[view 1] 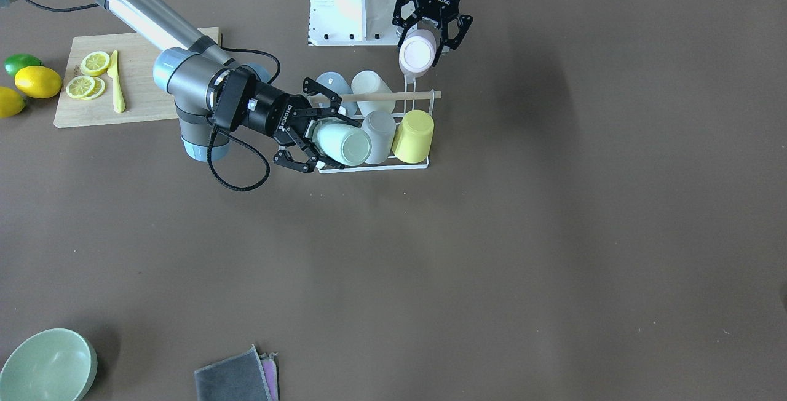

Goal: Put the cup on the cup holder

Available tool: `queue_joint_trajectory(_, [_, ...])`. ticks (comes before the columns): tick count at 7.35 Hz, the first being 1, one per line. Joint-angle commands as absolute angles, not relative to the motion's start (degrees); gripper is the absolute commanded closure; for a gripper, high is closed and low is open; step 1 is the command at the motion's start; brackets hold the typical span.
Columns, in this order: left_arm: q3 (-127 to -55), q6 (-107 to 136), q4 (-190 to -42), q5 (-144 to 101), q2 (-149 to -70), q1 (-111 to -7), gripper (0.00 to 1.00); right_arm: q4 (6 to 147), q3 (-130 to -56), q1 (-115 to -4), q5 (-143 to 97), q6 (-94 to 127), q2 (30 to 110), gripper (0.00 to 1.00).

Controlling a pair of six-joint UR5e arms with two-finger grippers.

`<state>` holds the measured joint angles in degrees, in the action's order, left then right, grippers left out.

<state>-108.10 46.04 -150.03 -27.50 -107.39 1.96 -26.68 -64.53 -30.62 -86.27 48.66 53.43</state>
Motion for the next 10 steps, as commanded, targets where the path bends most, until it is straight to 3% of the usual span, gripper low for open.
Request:
queue_joint_trajectory(1, [-107.3,46.1,-150.0,-27.5,-107.7,1.8,0.62,-26.6,-64.2,-31.4,-92.8,48.8,53.2,1.0])
queue_joint_trajectory(10, [-104.4,47.5,-149.7,-27.5,-109.2,0.1,0.62,-26.8,-63.2,-32.5,-96.4,48.7,54.5,1.0])
